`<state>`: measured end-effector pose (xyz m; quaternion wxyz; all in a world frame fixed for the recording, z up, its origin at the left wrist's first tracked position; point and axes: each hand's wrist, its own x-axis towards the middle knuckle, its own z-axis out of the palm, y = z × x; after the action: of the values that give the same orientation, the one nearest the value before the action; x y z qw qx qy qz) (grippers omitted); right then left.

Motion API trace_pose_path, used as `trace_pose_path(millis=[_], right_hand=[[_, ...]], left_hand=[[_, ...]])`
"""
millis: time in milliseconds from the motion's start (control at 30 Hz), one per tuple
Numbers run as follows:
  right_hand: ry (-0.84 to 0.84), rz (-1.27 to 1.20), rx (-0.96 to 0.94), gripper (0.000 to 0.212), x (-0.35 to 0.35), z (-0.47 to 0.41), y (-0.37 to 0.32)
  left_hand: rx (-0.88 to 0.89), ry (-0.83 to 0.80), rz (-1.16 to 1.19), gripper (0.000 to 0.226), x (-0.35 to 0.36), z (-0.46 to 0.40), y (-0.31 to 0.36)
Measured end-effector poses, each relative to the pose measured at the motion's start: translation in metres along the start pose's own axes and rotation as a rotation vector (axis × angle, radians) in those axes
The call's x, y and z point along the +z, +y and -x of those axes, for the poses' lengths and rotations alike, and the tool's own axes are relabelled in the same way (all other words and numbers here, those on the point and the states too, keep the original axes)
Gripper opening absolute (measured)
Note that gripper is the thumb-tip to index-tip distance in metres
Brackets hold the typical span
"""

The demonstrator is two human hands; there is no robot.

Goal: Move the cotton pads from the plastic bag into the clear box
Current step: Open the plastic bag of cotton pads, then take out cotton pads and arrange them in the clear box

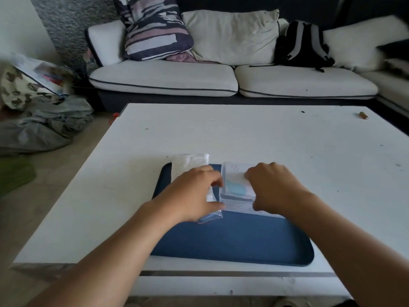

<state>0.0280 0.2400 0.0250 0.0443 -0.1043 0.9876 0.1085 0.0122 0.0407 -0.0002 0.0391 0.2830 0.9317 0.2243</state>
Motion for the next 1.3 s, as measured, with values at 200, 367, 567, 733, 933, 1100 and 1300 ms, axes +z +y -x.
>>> trace_pose_path(millis=[200, 367, 567, 733, 933, 1100, 1300], right_hand=[[0.384, -0.548, 0.234, 0.035, -0.005, -0.009, 0.042], [0.710, -0.750, 0.470, 0.020, 0.009, -0.028, 0.053], [-0.420, -0.470, -0.115, 0.046, 0.028, -0.016, 0.009], [-0.516, -0.471, -0.112, 0.035, 0.030, -0.013, 0.021], [-0.160, -0.770, -0.186, 0.016, 0.015, -0.006, 0.006], [-0.065, -0.702, -0.371, 0.012, 0.005, 0.000, -0.041], [0.387, -0.328, -0.227, 0.030, 0.007, -0.020, -0.048]], left_hand=[[0.012, -0.079, -0.006, 0.034, 0.010, -0.005, 0.003], [0.044, -0.214, -0.040, 0.038, 0.022, -0.006, 0.007], [0.000, -0.122, -0.022, 0.034, 0.007, -0.007, 0.007], [-0.232, -0.185, -0.231, 0.081, -0.021, 0.011, -0.025], [-0.392, -0.172, -0.253, 0.034, -0.019, 0.022, -0.045], [-0.302, 0.045, -0.112, 0.017, -0.022, 0.016, -0.042], [-0.160, 0.259, -0.003, 0.018, -0.023, 0.007, -0.037]])
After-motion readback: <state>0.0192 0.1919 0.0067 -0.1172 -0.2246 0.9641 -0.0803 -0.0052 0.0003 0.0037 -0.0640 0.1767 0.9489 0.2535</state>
